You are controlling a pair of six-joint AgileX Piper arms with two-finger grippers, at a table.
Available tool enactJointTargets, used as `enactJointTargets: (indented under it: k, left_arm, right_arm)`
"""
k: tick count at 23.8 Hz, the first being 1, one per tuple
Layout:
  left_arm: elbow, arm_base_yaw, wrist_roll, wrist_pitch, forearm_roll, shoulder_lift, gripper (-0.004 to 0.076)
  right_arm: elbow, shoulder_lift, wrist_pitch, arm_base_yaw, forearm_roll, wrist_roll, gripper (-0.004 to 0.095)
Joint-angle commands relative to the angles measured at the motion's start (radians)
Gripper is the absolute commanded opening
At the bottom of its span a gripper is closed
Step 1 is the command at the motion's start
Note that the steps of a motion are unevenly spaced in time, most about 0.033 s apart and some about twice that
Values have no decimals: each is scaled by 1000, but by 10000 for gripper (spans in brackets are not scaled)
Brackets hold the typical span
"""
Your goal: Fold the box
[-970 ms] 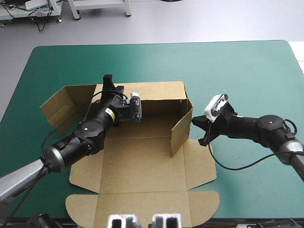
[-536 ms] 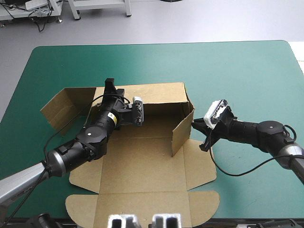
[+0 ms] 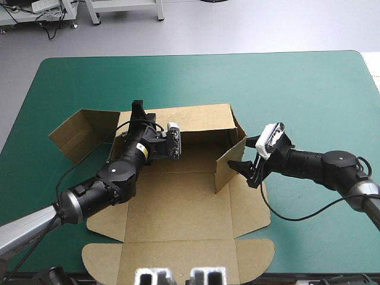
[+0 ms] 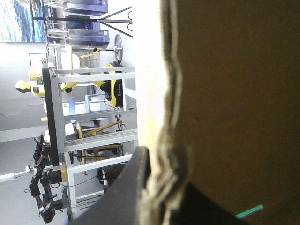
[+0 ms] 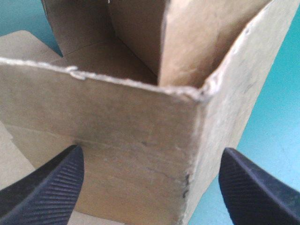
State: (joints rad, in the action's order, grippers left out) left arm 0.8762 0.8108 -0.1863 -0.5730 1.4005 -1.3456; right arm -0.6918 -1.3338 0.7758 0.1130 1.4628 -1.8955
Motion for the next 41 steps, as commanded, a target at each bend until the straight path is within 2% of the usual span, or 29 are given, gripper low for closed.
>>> enactJointTargets:
  k: [1, 10, 16, 19, 27, 30, 32, 34, 35, 36, 37, 39, 41]
  left_arm:
    - [15, 26, -18, 58, -29, 12, 0]
    - [143, 24, -19, 34, -124, -44, 12]
    - [143, 24, 120, 3, -272, -49, 13]
    - [143, 24, 232, -12, -399, -49, 12]
    - [143, 28, 249, -2, -450, -49, 12]
    - [143, 37, 249, -2, -457, -49, 13]
    - [143, 47, 251, -5, -471, -43, 29]
    - [143, 61, 276, -2, -497, -31, 120]
    - [143, 73, 276, -6, -497, -17, 216]
    - [143, 79, 276, -8, -497, -10, 257]
    - [143, 93, 276, -13, -500, 12, 365]
    - [143, 112, 276, -22, -500, 35, 450]
    - [143, 158, 276, -74, -509, 75, 525]
  right_arm:
    - [-55, 30, -1, 17, 91, -5, 736]
    - [-136, 30, -250, 195, 82, 151, 728]
    - [-134, 30, -339, 213, 82, 197, 643]
    - [-134, 30, -339, 213, 52, 233, 516]
    - [-133, 8, -186, 213, -19, 288, 93]
    - [-133, -6, -162, 213, -22, 291, -25]
    - [-133, -8, -160, 213, -22, 291, -23]
    - [-135, -8, -168, 213, -22, 308, -23]
    - [-136, -8, -179, 213, -22, 329, -23]
    - [-136, -8, -186, 213, -22, 341, -23]
    - [-136, -8, -198, 213, -22, 354, -23]
    - [-136, -8, -197, 213, -22, 355, -23]
    - [-136, -8, -209, 213, -22, 377, -23]
